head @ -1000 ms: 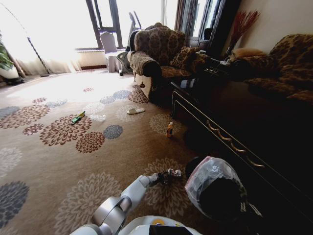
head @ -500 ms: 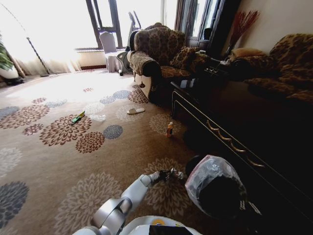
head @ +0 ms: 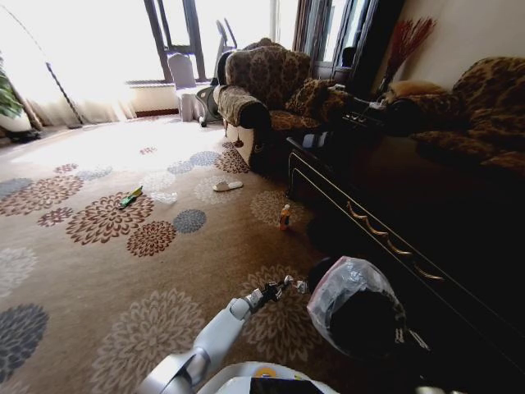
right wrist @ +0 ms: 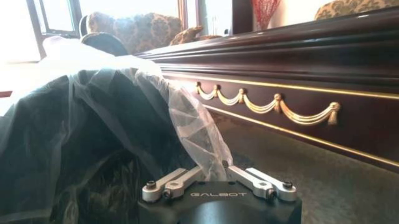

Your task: Pick up the trash from the ground and place it into the trash bin.

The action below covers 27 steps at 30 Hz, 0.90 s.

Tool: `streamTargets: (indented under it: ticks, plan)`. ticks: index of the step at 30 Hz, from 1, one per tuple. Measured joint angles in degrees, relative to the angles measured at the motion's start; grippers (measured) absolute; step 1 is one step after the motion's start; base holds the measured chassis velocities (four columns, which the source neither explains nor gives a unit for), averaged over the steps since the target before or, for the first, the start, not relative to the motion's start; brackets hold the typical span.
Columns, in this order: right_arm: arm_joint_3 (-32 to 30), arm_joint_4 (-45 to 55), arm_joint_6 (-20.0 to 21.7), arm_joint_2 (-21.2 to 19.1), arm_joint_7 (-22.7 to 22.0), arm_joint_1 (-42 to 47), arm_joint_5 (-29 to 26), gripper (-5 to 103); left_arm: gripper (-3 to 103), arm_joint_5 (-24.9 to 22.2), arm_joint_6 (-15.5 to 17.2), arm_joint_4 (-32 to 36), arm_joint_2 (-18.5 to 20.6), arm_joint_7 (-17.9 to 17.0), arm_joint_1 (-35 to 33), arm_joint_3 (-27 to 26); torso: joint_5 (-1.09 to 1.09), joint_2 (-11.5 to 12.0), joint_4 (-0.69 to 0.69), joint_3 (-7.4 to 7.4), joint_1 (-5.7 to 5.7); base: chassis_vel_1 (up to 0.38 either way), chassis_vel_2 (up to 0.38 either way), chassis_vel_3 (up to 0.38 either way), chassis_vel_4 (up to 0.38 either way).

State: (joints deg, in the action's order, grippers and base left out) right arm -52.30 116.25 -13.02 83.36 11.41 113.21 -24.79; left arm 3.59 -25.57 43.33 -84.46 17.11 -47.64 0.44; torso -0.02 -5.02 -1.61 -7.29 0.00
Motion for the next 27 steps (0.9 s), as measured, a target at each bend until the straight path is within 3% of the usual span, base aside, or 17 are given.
streamTargets:
  ticks: [2, 4, 5, 7, 9, 12, 14, 16, 18, 21, 24, 27]
  plan:
    - [1.21, -0.11, 1.02, -1.15, -0.65, -1.27, 0.71, 1, 14, -0.56, 4.3, 6.72, 2.78, -6.46, -3.94, -2.09, -0.01, 0.0, -0.02, 0.0, 0.0, 0.0, 0.0, 0.0, 0.0]
    - [1.44, -0.16, 1.17, -1.44, -0.77, -1.5, 0.84, 1, 14, -0.48, 4.96, 7.81, 3.19, -7.32, -4.64, -2.56, -0.02, 0.0, -0.01, 0.0, 0.0, 0.0, 0.0, 0.0, 0.0]
    - [2.62, -0.72, 1.97, -2.91, -1.26, -2.91, 1.62, 1, 14, -0.44, 7.65, 14.71, 5.26, -10.17, -8.89, -5.12, 0.03, 0.0, -0.01, 0.0, 0.0, 0.0, 0.0, 0.0, 0.0]
    - [3.08, -1.01, 2.31, -3.6, -1.52, -3.53, 1.95, 1, 14, -0.78, 8.02, 16.99, 5.89, -10.73, -10.44, -5.85, 0.03, 0.0, -0.03, 0.0, 0.0, 0.0, 0.0, 0.0, 0.0]
    - [4.86, -1.65, 3.63, -5.82, -2.32, -5.46, 2.67, 1, 14, -1.66, 8.4, 25.56, 7.72, -12.07, -16.21, -8.61, -0.02, -0.01, -0.02, 0.0, 0.0, 0.0, 0.0, 0.0, 0.0]
    - [5.95, -2.03, 4.34, -7.15, -2.76, -6.54, 2.99, 1, 14, -2.1, 8.4, 30.08, 8.43, -12.55, -19.05, -10.6, 0.01, -0.01, -0.04, 0.0, 0.0, 0.0, 0.0, 0.0, 0.0]
    - [7.28, -3.29, 4.62, -8.82, -3.73, -8.42, 4.56, 1, 14, -2.82, 8.73, 38.71, 9.74, -12.73, -23.43, -13.72, 0.02, -0.01, -0.03, 0.0, 0.0, 0.0, 0.0, 0.0, 0.0]
    - [7.47, -3.68, 4.61, -9.33, -3.78, -8.98, 5.03, 1, 14, -3.22, 9.03, 41.4, 10.15, -12.72, -24.84, -14.71, 0.0, -0.01, -0.01, 0.0, 0.0, 0.0, 0.0, 0.0, 0.0]
    - [7.98, -4.99, 4.6, -11.31, -3.95, -10.56, 5.45, 1, 14, -4.27, 9.38, 48.75, 11.24, -12.75, -28.51, -17.64, 0.03, -0.01, -0.04, 0.0, 0.0, 0.0, 0.0, 0.0, 0.0]
    - [8.04, -5.87, 4.6, -12.45, -3.96, -10.96, 5.44, 1, 14, -5.18, 9.52, 52.57, 11.89, -12.76, -30.1, -18.79, 0.02, -0.01, -0.04, 0.0, 0.0, 0.0, 0.0, 0.0, 0.0]
    - [8.28, -7.4, 4.74, -14.09, -4.02, -11.53, 4.91, 1, 14, -7.07, 9.43, 61.83, 14.34, -11.88, -31.97, -19.77, 0.01, -0.01, 0.05, 0.0, 0.0, 0.0, 0.0, 0.0, 0.0]
    - [10.05, -8.26, 5.46, -15.71, -4.78, -13.53, 4.42, 1, 14, -7.53, 9.03, 66.48, 15.81, -10.85, -32.98, -20.49, 0.0, -0.01, 0.03, 0.0, 0.0, 0.0, 0.0, 0.0, 0.0]
